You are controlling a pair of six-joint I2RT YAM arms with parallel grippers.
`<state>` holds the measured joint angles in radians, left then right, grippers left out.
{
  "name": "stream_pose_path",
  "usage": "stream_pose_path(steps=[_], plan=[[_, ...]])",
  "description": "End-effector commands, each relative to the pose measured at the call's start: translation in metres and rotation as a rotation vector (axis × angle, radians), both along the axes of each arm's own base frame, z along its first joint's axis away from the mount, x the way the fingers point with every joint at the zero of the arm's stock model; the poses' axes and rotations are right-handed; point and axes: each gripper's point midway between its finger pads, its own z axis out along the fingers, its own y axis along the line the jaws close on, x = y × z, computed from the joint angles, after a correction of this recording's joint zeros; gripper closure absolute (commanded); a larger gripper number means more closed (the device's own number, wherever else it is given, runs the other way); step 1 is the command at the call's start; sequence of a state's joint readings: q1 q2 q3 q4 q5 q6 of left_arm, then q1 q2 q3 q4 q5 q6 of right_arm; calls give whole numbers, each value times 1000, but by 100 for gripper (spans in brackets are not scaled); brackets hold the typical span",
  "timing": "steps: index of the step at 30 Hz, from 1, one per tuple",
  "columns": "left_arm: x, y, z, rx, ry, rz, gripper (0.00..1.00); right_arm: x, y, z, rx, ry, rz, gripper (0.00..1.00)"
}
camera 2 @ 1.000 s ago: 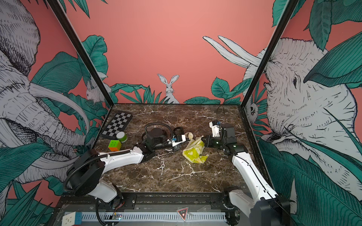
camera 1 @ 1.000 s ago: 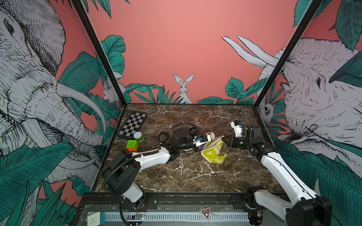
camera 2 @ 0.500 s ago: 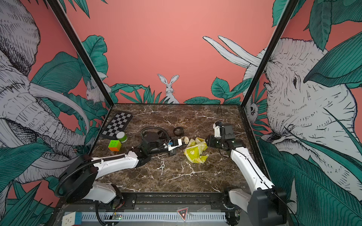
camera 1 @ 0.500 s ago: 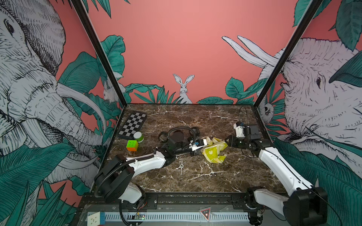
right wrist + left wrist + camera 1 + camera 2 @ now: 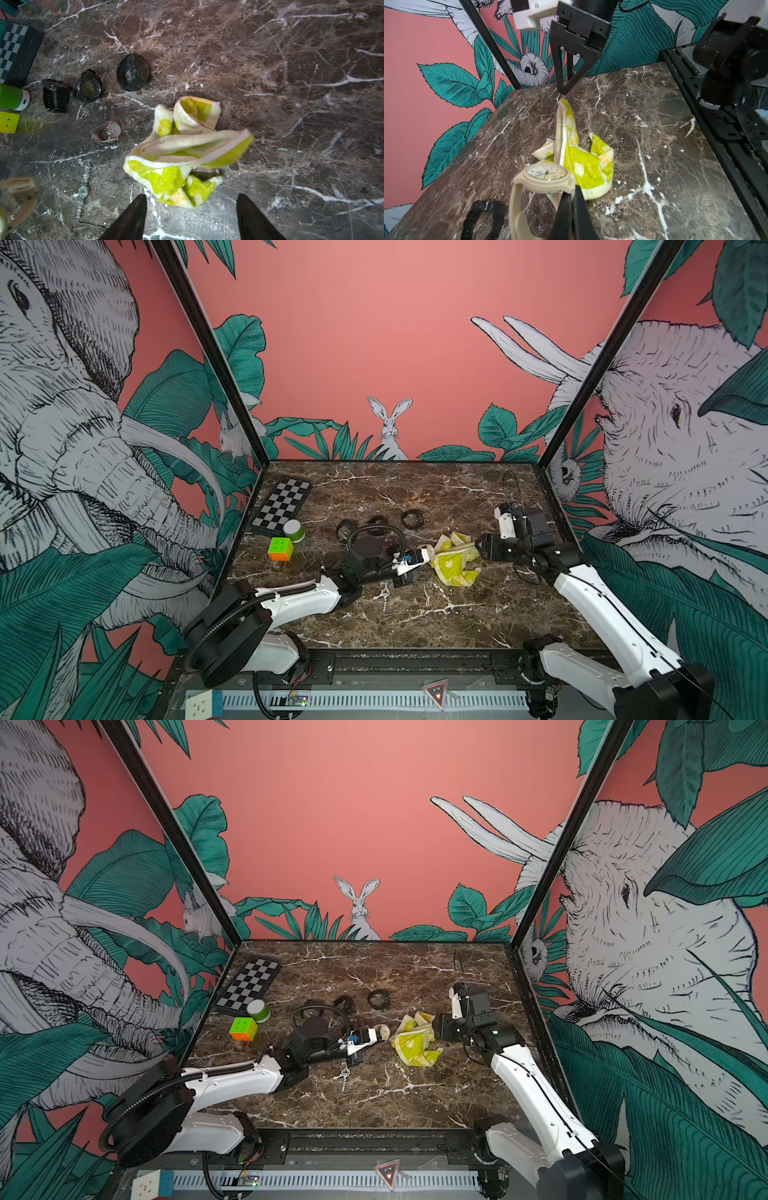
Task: Wipe the watch dial
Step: Place the cleaning item at the center of the board, then pick up the cleaning item at the center of the board.
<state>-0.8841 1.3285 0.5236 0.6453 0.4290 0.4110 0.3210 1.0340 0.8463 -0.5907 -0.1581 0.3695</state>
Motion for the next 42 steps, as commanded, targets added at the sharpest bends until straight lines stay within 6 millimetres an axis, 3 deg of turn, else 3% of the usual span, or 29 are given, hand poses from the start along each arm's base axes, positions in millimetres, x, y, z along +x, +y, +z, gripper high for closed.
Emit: stream_pose_path(steps=[1, 12, 24, 26, 28, 31, 34, 42], plan=[[-7, 4, 8, -41, -21, 13, 100, -4, 17, -18, 30, 41, 20, 32], [-16, 18, -8, -17, -11, 50, 100, 11, 78, -53, 25, 95, 128, 31], [-18, 31, -20, -1, -3, 89, 100, 35, 94, -98, -43, 165, 125, 32], [-17, 31, -21, 4, -6, 89, 100, 37, 95, -104, -46, 175, 124, 39], [-17, 31, -23, 10, -9, 89, 100, 37, 94, -106, -54, 184, 124, 63], [-15, 28, -23, 14, -14, 85, 100, 33, 91, -95, -54, 165, 133, 86], [-12, 20, -20, 21, -22, 67, 100, 27, 83, -74, -54, 123, 141, 99], [4, -17, -12, 30, -32, 3, 100, -3, 69, -7, 61, -1, 200, 100]])
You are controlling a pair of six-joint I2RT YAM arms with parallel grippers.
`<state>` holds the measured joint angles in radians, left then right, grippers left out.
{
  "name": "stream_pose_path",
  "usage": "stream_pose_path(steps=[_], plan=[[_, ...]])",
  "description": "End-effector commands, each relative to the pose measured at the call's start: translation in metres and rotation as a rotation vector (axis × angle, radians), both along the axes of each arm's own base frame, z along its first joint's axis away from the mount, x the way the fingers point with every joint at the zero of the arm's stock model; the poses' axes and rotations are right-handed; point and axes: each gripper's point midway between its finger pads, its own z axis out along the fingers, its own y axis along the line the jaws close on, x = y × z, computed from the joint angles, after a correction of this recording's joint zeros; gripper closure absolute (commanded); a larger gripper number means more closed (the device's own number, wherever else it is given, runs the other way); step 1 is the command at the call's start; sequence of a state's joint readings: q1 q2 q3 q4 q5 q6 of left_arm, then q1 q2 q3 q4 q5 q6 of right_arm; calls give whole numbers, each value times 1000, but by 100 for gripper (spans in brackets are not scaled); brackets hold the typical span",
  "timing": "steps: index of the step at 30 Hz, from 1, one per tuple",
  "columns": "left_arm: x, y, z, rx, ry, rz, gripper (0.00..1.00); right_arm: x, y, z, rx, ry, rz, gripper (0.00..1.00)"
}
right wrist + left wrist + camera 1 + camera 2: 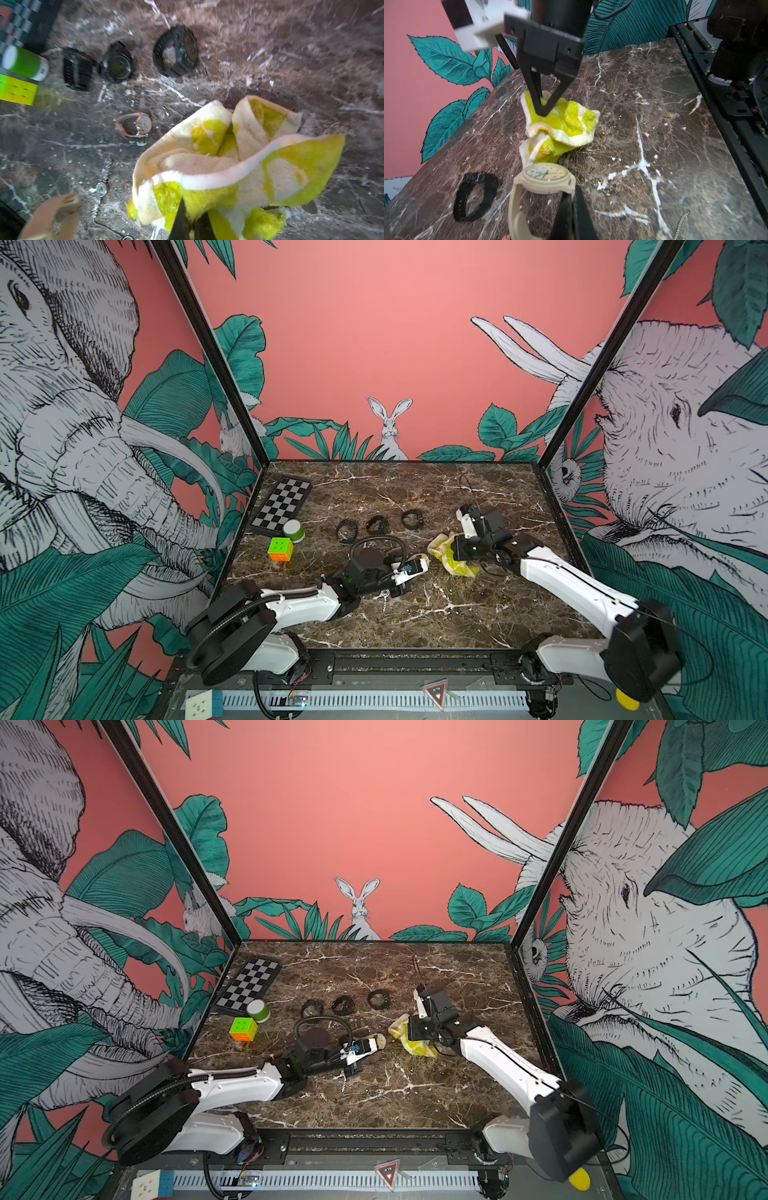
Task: Wipe the watch dial
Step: Pick up the cleaning item at the center of the board, then wipe the dirt from the watch dial.
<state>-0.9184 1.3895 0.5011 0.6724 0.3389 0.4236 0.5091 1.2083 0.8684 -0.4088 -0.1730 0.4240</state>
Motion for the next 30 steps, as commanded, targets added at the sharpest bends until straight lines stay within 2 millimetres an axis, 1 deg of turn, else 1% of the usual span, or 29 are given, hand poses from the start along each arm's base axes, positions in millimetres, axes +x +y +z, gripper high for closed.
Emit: stream_pose_path(steps=[1, 5, 7, 9, 11, 13, 17, 19, 23, 27, 30], plan=[[4, -20, 17, -31, -37, -56, 100, -20, -5, 15, 19, -16, 55, 100], [13, -41, 23, -43, -41, -93, 100, -33, -4, 41, 63, -69, 107, 100], [17, -49, 27, -52, -45, -105, 100, -38, -3, 50, 85, -91, 124, 100], [21, -56, 30, -57, -49, -111, 100, -40, 0, 57, 103, -106, 138, 100], [23, -62, 33, -58, -52, -121, 100, -40, 4, 60, 129, -106, 148, 100], [24, -66, 37, -62, -54, -136, 100, -39, 8, 56, 151, -95, 155, 100], [22, -71, 47, -85, -56, -162, 100, -34, 11, 45, 148, -80, 152, 100], [19, -72, 51, -94, -54, -178, 100, -32, 13, 45, 146, -80, 153, 100], [15, -67, 53, -97, -54, -183, 100, -26, 16, 40, 127, -64, 163, 100], [11, -61, 59, -111, -67, -181, 100, -20, 13, 20, 70, -14, 147, 100], [6, -56, 65, -125, -78, -185, 100, -16, 4, 6, 14, 12, 109, 100]])
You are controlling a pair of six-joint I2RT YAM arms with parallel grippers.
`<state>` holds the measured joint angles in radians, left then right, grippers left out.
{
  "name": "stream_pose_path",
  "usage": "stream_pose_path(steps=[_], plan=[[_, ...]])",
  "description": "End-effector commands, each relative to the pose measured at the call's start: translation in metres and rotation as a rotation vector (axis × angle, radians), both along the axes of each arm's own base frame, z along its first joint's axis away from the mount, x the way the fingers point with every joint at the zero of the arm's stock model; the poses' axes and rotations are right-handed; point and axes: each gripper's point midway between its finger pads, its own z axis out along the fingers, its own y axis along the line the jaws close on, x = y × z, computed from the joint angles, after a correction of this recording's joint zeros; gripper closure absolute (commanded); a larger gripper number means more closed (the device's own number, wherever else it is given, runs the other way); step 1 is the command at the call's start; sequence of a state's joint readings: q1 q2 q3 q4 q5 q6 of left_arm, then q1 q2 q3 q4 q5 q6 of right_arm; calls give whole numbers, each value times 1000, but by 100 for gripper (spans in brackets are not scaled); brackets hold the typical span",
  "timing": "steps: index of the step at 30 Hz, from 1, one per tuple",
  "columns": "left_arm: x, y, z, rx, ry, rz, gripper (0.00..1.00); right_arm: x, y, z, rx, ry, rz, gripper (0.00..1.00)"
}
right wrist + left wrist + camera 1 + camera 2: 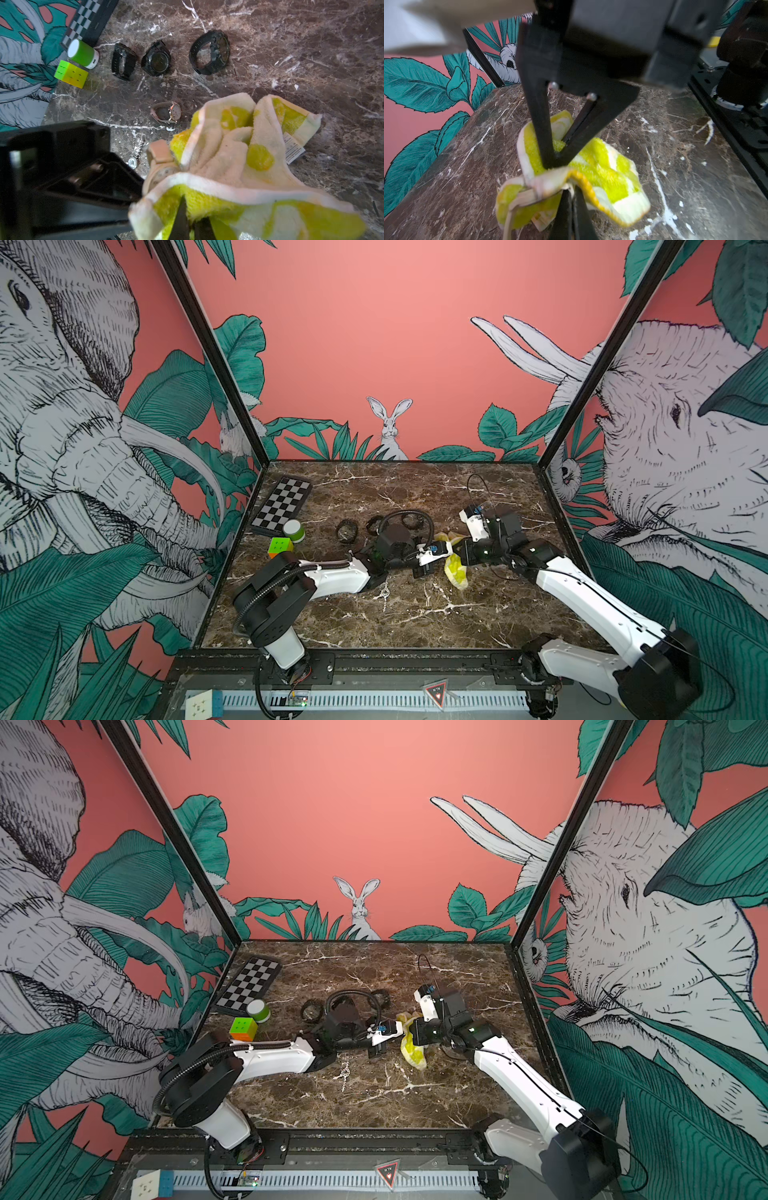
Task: Wipe the watch dial
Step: Wipe the dirt from the watch dial.
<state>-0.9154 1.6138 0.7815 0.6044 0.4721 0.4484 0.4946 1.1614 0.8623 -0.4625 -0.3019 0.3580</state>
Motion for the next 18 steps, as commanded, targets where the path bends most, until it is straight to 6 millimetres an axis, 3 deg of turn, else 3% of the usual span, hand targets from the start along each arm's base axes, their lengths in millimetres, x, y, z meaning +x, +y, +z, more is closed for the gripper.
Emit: stream_pose_path(steps=[1, 6, 13, 18], plan=[[-15, 3, 50, -122, -87, -55, 100, 7, -7, -4, -53, -11, -23, 100], [-20, 9, 56, -131, -99, -60, 100, 14, -35, -6, -92, 3, -124, 100], [-27, 18, 59, -143, -105, -60, 100, 20, -84, 9, -138, -7, -282, 100], [-31, 24, 61, -148, -102, -57, 100, 20, -99, 16, -144, -14, -326, 100]])
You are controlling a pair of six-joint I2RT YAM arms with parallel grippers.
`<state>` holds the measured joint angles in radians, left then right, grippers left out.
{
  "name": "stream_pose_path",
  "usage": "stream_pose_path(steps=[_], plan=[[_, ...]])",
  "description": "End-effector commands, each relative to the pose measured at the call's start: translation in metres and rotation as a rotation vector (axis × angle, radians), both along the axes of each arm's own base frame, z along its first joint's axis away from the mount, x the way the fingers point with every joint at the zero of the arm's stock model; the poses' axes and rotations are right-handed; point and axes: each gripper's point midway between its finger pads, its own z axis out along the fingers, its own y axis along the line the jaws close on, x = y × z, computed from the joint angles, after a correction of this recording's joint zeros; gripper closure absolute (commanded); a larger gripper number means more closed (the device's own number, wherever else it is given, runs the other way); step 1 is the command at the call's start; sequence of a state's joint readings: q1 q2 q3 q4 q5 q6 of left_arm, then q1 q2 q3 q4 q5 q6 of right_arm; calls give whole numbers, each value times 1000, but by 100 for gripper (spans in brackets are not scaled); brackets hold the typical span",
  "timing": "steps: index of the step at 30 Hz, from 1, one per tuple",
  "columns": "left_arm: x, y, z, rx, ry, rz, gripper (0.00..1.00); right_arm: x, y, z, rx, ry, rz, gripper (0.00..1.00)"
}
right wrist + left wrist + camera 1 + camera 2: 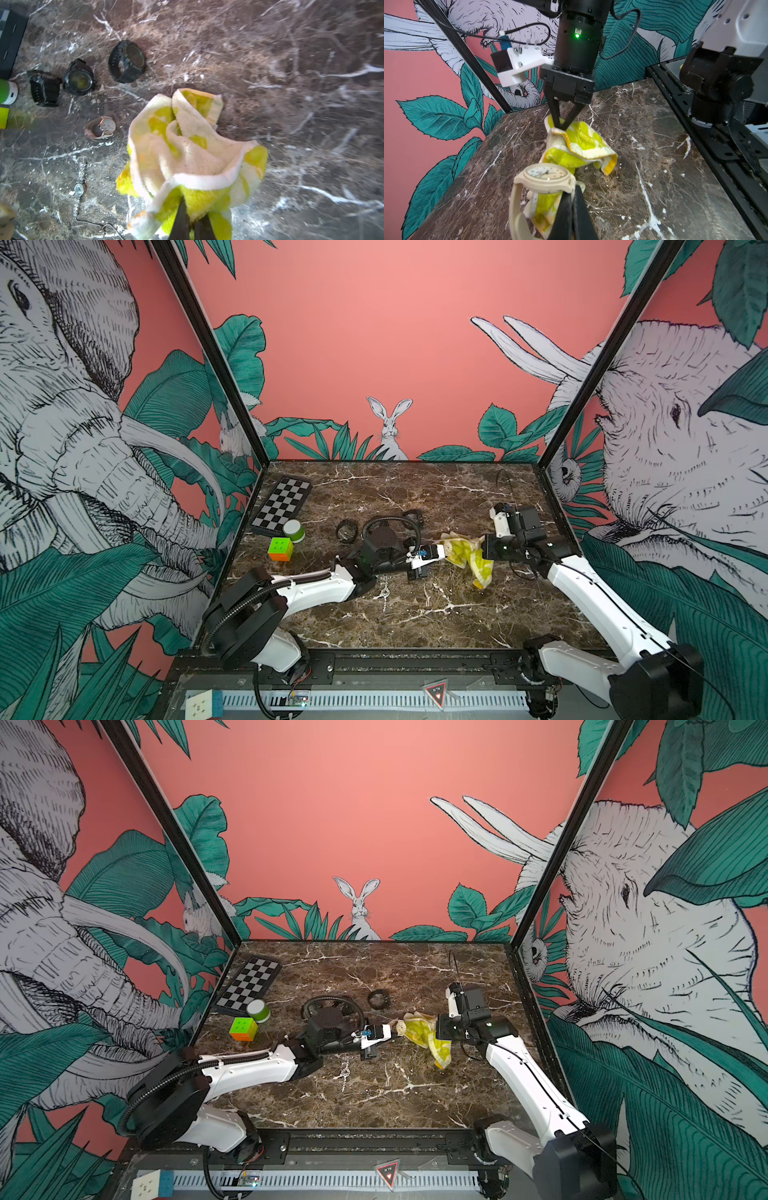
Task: Wipe the watch dial
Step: Wipe the dirt from the watch dial, then place the watch at the center of the board.
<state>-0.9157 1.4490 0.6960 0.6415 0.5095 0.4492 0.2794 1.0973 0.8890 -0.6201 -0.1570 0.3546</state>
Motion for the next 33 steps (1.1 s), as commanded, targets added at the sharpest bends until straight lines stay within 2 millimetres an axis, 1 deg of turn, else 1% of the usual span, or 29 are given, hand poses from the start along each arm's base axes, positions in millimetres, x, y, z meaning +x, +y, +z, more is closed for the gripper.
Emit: stream_pose_path(steps=[1, 6, 14, 20, 22, 25, 26, 28, 33], plan=[[-9, 5, 20, -52, -39, -21, 100, 2, -9, 15, -14, -34, -23, 100], [-11, 8, 19, -48, -37, -19, 100, 3, -10, 14, -8, -31, -32, 100], [-10, 5, 19, -48, -30, -25, 100, 3, -18, 11, -12, -30, -58, 100], [-4, 1, 15, -31, -17, -16, 100, 4, -24, 1, -13, -13, -79, 100], [6, 0, 9, -8, -1, 10, 100, 5, -26, -2, -9, -8, -89, 100], [36, -3, -7, 52, 56, 95, 100, 5, -30, -3, -10, -15, -102, 100], [45, -5, -16, 92, 77, 115, 100, 5, -31, -2, -13, -18, -105, 100], [59, -9, -29, 155, 101, 149, 100, 5, -33, 1, -19, -26, -108, 100], [91, -25, -45, 232, 146, 188, 100, 2, -38, 5, -21, -45, -119, 100]])
